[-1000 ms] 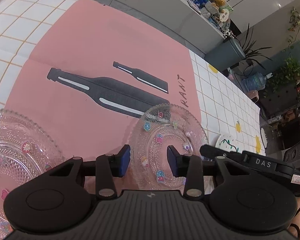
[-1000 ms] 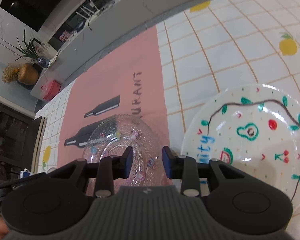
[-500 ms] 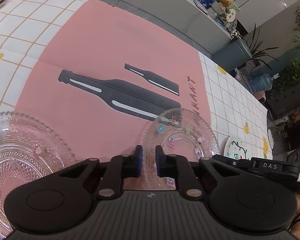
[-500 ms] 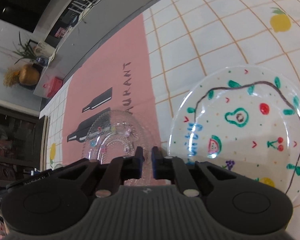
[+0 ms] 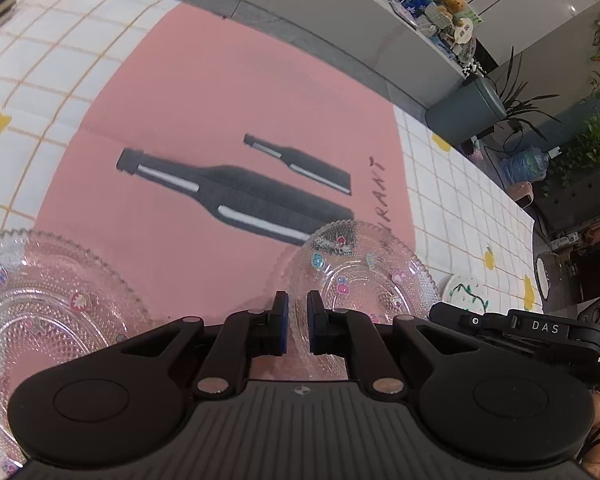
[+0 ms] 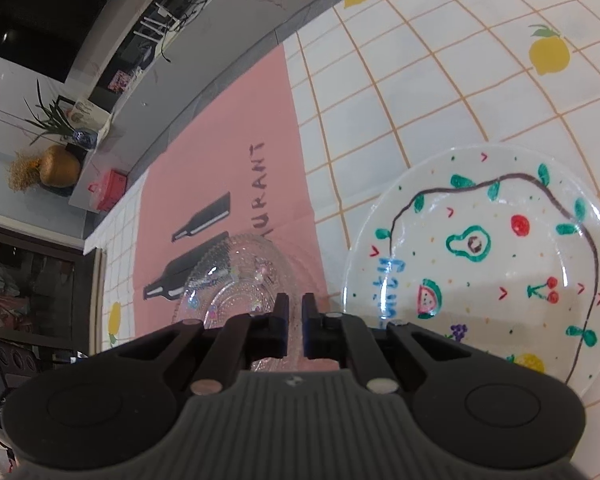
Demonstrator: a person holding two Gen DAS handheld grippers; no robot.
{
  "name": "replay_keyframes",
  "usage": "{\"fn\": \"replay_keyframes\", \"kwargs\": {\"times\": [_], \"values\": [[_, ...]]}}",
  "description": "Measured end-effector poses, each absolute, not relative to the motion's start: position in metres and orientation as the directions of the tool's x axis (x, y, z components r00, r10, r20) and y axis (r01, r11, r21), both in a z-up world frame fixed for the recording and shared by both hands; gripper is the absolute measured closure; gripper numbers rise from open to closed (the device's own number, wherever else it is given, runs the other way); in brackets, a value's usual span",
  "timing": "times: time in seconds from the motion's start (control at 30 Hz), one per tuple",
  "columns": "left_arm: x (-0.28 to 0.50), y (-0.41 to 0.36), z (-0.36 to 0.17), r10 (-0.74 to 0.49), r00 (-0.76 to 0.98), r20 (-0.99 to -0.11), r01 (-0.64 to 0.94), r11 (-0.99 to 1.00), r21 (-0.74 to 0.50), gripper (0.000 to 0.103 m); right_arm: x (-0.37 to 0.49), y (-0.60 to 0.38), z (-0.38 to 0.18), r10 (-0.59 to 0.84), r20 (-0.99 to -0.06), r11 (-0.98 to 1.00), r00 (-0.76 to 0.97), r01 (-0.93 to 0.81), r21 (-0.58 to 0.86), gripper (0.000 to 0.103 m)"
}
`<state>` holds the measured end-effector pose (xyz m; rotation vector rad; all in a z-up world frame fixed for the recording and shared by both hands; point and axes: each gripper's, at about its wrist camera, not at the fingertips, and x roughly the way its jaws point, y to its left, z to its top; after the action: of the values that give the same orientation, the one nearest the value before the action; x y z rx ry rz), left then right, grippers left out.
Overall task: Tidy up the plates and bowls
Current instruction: 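Close the left tool on the clear glass plate rim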
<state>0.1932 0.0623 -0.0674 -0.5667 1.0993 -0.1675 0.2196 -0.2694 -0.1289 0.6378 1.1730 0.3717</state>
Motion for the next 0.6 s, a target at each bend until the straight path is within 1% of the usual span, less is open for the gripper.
{"fn": "replay_keyframes", "kwargs": {"times": [0.17,0.4,0.6], "values": [[0.192,0.054,-0.051,-0.368,0.484,-0.794,-0.131,0.867,-0.481,0.093,0.214,-0.275,-0.118,0.59,-0.716,0.759,0.373,0.048,0.65,0.099],[0.195,0.032,-0.034,-0.37,0.48,-0.795,-0.098,0.879,-0.468,0.093,0.203,-0.298,-0.103,0.593,-0.689,0.736,0.416,0.067,0.674,0.099],[0.2,-0.003,-0.014,-0.333,0.477,-0.813,-0.05,0.913,-0.404,0.093,0.194,-0.324,-0.096,0.585,-0.679,0.722,0.443,0.097,0.686,0.099]]}}
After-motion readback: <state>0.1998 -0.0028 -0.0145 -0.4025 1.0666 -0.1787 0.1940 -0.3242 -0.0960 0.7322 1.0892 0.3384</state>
